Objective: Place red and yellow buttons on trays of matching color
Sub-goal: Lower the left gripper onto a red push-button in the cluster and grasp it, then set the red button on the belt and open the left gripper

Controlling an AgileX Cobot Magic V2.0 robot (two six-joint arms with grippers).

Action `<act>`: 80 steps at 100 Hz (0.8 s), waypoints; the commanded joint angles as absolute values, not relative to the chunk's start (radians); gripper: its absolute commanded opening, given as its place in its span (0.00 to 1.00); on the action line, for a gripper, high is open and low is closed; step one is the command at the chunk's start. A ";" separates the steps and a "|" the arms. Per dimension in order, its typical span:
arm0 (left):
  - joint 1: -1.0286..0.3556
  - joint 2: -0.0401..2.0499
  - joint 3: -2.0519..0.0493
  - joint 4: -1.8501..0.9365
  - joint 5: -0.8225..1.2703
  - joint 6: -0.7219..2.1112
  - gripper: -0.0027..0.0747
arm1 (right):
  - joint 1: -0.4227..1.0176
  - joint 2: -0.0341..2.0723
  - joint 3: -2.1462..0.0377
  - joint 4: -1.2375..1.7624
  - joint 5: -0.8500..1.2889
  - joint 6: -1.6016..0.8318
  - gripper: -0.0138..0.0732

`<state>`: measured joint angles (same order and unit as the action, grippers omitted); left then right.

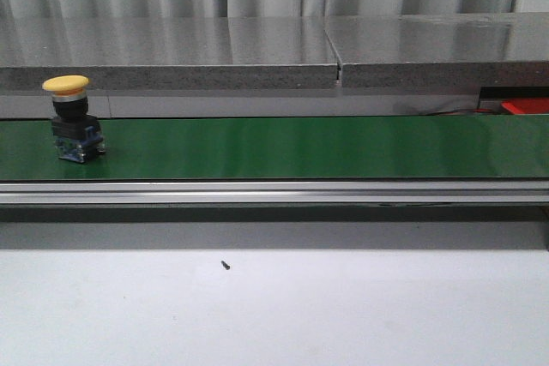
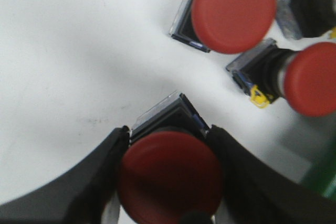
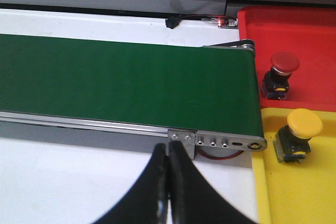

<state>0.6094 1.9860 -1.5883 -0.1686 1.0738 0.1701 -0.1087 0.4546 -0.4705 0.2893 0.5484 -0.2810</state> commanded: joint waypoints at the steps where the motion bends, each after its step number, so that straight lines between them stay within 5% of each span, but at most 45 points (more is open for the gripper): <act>1: 0.597 1.860 -1.615 -0.193 1.090 0.173 0.40 | -0.108 0.457 -0.495 0.305 0.486 -0.289 0.08; 35: 0.484 1.662 -1.615 -0.200 1.149 0.171 0.40 | -0.108 0.457 -0.495 0.305 0.486 -0.289 0.08; 80: 0.280 1.701 -1.615 -0.194 1.093 0.207 0.40 | -0.108 0.457 -0.495 0.305 0.486 -0.289 0.08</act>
<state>0.3089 1.7413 -1.5883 -0.1774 1.1445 0.1817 -0.1087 0.4546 -0.4705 0.2893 0.5484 -0.2810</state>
